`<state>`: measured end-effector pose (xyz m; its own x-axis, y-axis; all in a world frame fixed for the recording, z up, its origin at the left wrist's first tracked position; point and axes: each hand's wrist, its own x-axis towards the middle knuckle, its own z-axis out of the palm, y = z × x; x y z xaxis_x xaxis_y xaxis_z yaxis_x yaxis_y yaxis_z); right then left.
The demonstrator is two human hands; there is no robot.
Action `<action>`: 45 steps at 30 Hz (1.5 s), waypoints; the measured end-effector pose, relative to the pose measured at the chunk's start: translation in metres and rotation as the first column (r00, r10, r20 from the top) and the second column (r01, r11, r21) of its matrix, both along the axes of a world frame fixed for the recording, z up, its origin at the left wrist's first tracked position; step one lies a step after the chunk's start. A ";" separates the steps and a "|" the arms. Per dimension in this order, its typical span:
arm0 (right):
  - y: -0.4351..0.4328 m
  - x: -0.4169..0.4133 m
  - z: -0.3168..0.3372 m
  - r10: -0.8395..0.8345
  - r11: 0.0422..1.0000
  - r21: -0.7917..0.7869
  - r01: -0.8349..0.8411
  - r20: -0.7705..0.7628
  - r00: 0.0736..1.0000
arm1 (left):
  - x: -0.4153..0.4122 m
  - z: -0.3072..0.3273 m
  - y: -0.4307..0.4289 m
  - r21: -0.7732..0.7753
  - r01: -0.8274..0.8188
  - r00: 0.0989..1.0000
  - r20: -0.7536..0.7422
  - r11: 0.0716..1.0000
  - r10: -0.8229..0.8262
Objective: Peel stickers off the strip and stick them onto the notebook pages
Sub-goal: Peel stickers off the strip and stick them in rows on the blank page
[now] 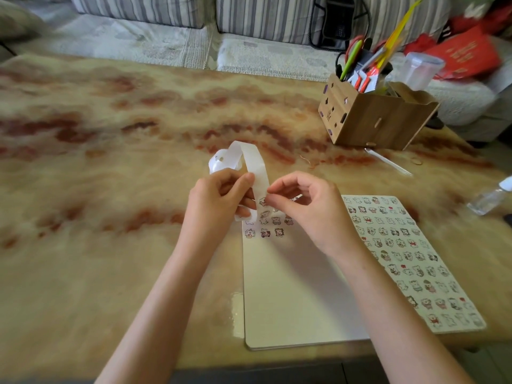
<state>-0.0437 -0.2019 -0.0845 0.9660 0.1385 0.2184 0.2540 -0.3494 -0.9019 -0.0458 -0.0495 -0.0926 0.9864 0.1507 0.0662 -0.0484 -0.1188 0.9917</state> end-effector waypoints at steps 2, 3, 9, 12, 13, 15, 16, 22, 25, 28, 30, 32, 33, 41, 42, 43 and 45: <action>-0.001 0.001 0.000 -0.011 1.000 0.024 0.011 -0.001 1.000 | 0.001 0.000 0.000 -0.029 0.013 1.000 0.004 1.000 -0.012; -0.001 0.001 0.000 -0.015 0.999 0.037 0.015 -0.003 1.000 | 0.001 0.000 0.000 -0.032 0.027 1.000 0.001 0.999 -0.027; -0.001 0.003 -0.002 -0.020 0.998 0.052 0.018 0.023 1.000 | -0.001 -0.001 0.000 0.049 0.147 0.989 -0.018 0.988 -0.147; 0.000 0.003 -0.003 -0.024 0.999 0.034 0.022 0.046 0.999 | -0.001 0.000 0.001 0.030 0.142 0.990 -0.015 0.989 -0.142; 0.000 0.003 -0.003 -0.024 0.999 0.025 0.022 0.055 0.998 | -0.001 0.000 0.001 0.025 0.141 0.990 -0.015 0.990 -0.141; 0.000 0.003 -0.004 -0.027 1.000 0.012 0.027 0.067 0.997 | -0.002 0.001 0.001 0.023 0.140 0.990 -0.015 0.990 -0.139; 0.000 0.003 -0.004 -0.031 1.000 0.008 0.030 0.071 0.997 | -0.002 0.000 0.001 0.027 0.138 0.990 -0.017 0.990 -0.137; -0.001 0.003 -0.005 -0.025 1.000 0.002 0.025 0.075 0.997 | -0.001 0.000 0.000 0.034 0.131 0.991 -0.031 0.991 -0.130; -0.001 0.003 -0.005 -0.018 1.000 0.014 0.017 0.073 0.997 | -0.001 0.001 0.000 0.035 0.130 0.991 -0.031 0.991 -0.129; -0.001 0.003 -0.003 -0.005 1.000 0.018 0.004 0.064 0.998 | -0.001 0.000 0.001 0.040 0.135 0.990 -0.032 0.990 -0.134; -0.001 0.003 -0.003 -0.003 1.000 0.019 0.002 0.053 0.999 | -0.001 0.000 0.001 0.045 0.134 0.991 -0.032 0.990 -0.132; -0.001 0.003 -0.003 -0.005 1.000 0.009 0.004 0.042 0.999 | -0.001 0.000 0.000 0.051 0.128 0.991 -0.034 0.990 -0.127; -0.001 0.003 -0.004 -0.006 1.000 -0.007 0.006 0.039 0.999 | -0.001 0.000 0.000 0.050 0.124 0.992 -0.038 0.991 -0.123; 0.000 0.002 -0.004 0.030 0.985 -0.174 -0.014 0.090 0.995 | -0.001 -0.002 0.001 0.007 0.097 0.992 -0.080 0.995 -0.096; -0.001 0.001 -0.003 0.035 0.984 -0.176 -0.018 0.095 0.995 | -0.001 -0.002 0.001 -0.002 0.091 0.992 -0.083 0.996 -0.091; -0.001 0.001 -0.002 0.037 0.986 -0.166 -0.021 0.091 0.995 | -0.001 -0.002 0.002 -0.006 0.082 0.993 -0.082 0.997 -0.082; -0.002 0.000 0.002 0.031 0.994 -0.106 -0.025 0.055 0.998 | 0.000 -0.003 0.002 0.010 0.048 0.996 -0.075 0.999 -0.047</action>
<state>-0.0442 -0.2037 -0.0830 0.9480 0.1904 0.2551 0.3143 -0.4336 -0.8445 -0.0463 -0.0473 -0.0952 0.9946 0.1035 -0.0060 0.0195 -0.1300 0.9913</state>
